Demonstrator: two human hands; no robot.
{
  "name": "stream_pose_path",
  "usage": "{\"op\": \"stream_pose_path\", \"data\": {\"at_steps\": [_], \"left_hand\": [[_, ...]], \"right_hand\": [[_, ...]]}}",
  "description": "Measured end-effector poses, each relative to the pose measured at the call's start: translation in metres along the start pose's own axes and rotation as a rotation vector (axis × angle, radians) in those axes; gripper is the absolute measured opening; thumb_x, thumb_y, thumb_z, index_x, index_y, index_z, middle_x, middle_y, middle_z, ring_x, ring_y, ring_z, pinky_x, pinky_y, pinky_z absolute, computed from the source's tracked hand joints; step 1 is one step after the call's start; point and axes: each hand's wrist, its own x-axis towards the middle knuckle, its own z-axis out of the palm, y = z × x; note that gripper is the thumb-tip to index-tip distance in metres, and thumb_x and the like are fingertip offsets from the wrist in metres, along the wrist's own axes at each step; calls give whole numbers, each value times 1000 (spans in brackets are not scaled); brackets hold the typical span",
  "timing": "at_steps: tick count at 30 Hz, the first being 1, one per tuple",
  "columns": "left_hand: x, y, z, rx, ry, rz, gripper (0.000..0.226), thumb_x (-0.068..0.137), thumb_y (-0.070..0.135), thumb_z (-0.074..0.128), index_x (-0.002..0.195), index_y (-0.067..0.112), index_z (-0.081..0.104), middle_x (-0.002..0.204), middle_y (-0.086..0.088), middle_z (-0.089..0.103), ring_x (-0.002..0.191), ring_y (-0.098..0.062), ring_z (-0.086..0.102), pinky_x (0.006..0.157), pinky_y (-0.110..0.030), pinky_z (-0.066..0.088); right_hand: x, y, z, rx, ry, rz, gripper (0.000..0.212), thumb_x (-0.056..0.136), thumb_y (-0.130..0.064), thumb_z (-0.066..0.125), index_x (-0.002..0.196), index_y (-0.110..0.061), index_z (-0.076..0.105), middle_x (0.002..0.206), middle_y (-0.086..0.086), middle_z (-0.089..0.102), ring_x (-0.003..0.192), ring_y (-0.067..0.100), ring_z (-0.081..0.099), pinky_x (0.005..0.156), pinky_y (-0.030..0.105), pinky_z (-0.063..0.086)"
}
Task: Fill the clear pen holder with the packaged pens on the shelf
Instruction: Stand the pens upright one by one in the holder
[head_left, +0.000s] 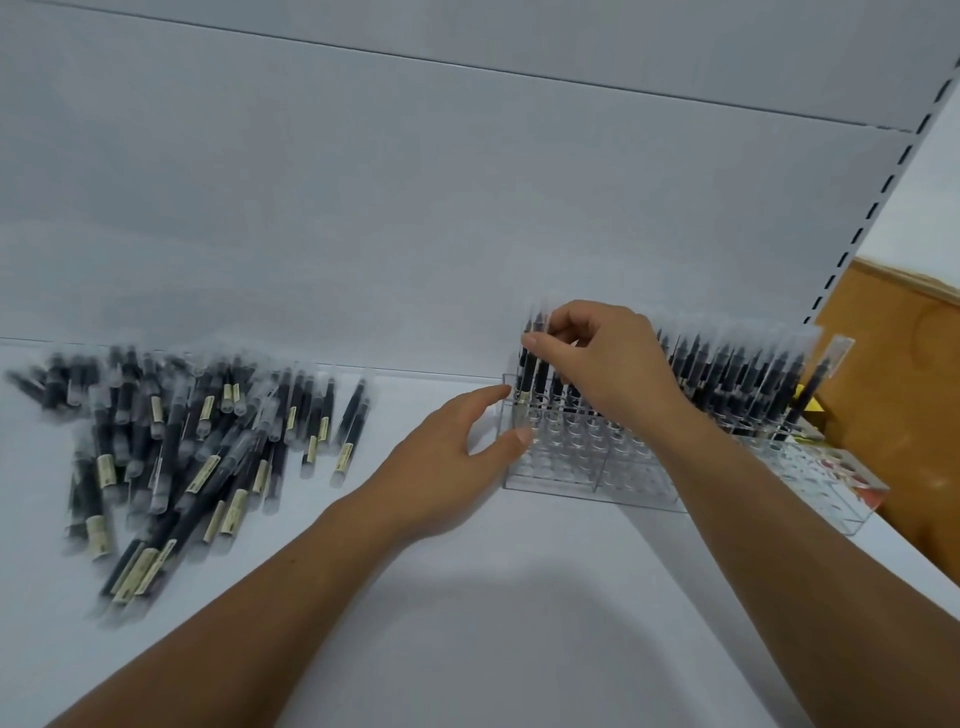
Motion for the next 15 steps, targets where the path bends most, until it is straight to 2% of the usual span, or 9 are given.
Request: {"op": "stream_pose_path", "data": {"at_steps": [3,6,10,15], "left_hand": [[1,-1,2,-5,5,3,55,90,63,45,142,50,32,148,24,36,135,3,31,105,-23,27],[2,-3,3,-5,20,8,55,88,70,40,139,53,33,147,27,37,133,7,33,106,-25,30],[3,-4,3,-7,19,-3,55,87,71,43,139,55,33,147,29,35,134,6,32,110,-30,31],[1,-4,3,21,20,14,57,88,69,43,141,53,31,147,29,34,136,4,30,111,-29,30]], "right_hand": [[1,0,0,-14,16,4,18,86,-39,72,83,-21,70,75,-6,68,65,10,61,63,24,50],[-1,3,2,-36,-6,19,17,85,-40,73,82,-24,67,75,-10,66,65,5,59,63,21,47],[-6,5,6,-76,-59,27,16,86,-40,72,82,-27,63,75,-13,64,64,0,55,63,21,45],[-6,2,6,-102,-72,26,16,87,-39,70,81,-29,60,78,-13,64,66,3,57,66,25,48]]}}
